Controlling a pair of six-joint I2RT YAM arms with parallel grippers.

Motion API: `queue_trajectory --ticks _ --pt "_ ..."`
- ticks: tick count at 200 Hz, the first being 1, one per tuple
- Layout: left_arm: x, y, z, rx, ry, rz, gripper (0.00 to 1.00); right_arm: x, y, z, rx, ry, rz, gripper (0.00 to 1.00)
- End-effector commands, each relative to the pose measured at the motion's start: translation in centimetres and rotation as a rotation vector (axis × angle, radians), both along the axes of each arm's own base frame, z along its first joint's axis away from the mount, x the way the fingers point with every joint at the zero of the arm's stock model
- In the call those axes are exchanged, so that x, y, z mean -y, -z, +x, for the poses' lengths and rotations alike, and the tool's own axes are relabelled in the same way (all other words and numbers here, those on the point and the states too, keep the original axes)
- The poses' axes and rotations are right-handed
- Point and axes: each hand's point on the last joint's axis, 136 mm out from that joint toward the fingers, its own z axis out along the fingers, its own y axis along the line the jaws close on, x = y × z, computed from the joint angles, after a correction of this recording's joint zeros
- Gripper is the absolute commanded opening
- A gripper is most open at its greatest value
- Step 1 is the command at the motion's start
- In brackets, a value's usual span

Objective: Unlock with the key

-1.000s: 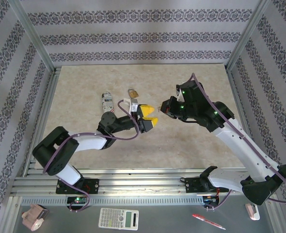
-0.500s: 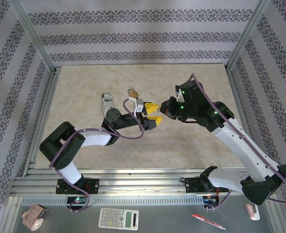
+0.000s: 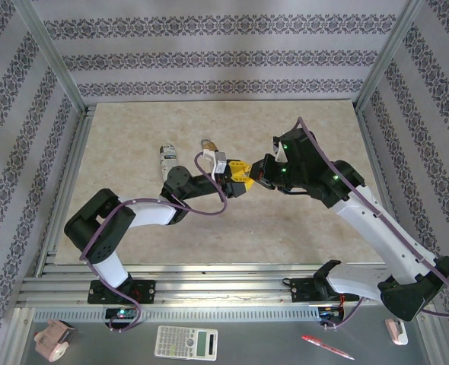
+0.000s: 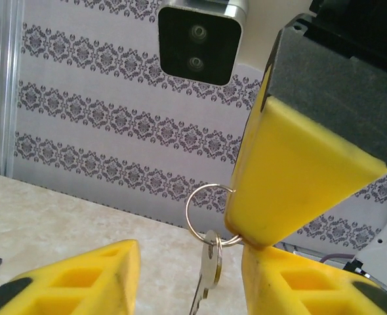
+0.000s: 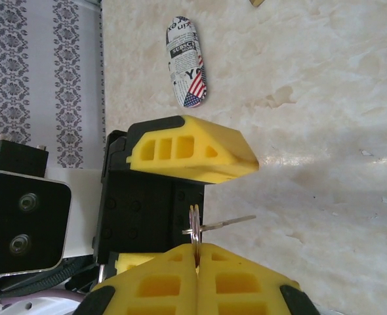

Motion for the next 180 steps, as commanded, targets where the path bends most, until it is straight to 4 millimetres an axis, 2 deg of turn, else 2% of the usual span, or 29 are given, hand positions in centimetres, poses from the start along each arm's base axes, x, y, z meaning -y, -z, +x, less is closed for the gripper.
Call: queue_trajectory --ticks 1,112,135,166,180 --pt "-0.1 -0.5 0.1 0.035 0.015 -0.005 0.41 -0.2 0.2 -0.5 -0.004 -0.011 0.005 0.00" --pt "-0.2 2.0 0.2 0.001 0.014 0.039 0.43 -0.3 -0.1 -0.5 0.000 -0.011 0.014 0.00" --pt "-0.1 2.6 0.3 -0.005 0.012 0.052 0.34 -0.2 -0.1 -0.5 0.001 -0.010 0.015 0.00" --pt "0.0 2.6 0.6 -0.004 0.005 0.073 0.12 -0.3 0.2 -0.5 -0.008 -0.007 0.027 0.00" --pt "0.0 2.7 0.6 0.003 0.003 0.084 0.10 -0.2 0.3 -0.6 -0.006 -0.003 0.026 0.00"
